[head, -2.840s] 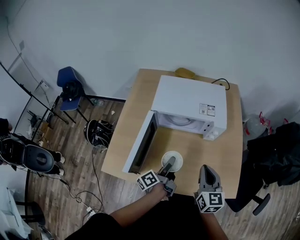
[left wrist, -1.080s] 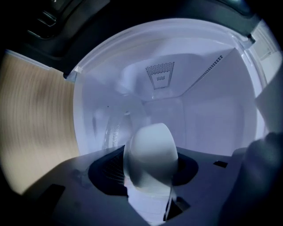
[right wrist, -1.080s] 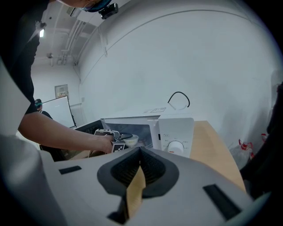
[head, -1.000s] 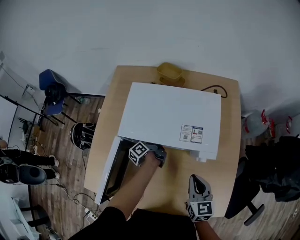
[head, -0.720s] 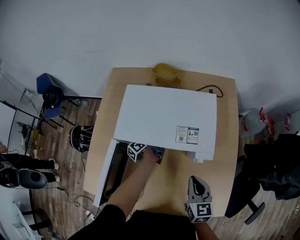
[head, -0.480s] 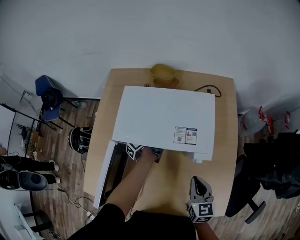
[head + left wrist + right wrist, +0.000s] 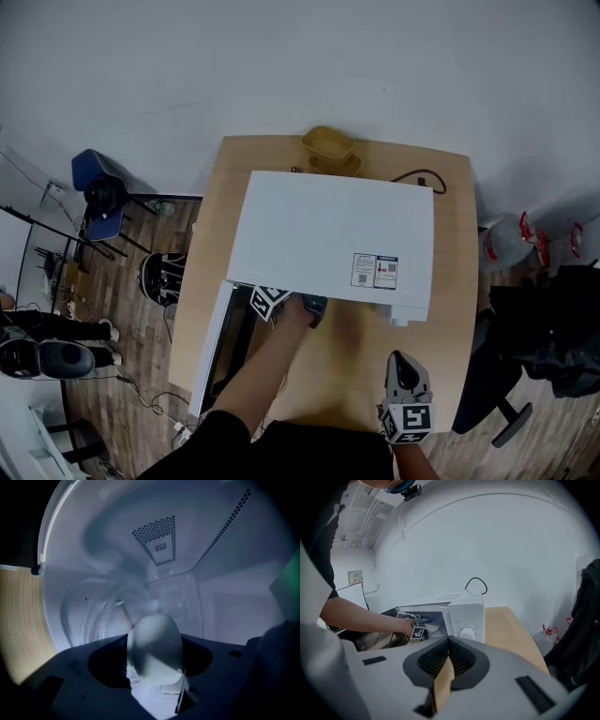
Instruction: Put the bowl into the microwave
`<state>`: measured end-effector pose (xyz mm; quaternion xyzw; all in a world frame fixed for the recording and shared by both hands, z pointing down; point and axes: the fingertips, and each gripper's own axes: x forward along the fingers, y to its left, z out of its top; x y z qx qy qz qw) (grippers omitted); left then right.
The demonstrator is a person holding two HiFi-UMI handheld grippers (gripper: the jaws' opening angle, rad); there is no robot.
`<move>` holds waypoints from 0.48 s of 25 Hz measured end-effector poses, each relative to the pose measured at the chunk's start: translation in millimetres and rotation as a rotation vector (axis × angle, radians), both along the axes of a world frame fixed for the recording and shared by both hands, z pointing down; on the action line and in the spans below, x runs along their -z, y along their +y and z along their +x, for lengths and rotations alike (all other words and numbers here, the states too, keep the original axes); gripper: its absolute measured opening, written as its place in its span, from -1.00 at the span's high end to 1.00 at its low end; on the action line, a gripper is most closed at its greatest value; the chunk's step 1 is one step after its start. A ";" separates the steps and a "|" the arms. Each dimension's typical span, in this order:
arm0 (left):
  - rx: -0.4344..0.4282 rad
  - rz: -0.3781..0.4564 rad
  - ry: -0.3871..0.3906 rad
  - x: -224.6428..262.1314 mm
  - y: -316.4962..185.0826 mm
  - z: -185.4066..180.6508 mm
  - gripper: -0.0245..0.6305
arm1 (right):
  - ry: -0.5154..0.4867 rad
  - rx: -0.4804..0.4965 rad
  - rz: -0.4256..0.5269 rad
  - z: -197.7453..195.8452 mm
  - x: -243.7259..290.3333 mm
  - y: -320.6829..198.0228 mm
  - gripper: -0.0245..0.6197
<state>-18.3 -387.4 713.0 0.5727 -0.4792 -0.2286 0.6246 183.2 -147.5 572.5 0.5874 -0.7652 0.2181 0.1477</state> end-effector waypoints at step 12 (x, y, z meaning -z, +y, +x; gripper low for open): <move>0.032 -0.029 -0.026 -1.2 16.5 -14.9 0.16 | -0.048 0.029 -0.002 -15.4 2.5 7.9 0.74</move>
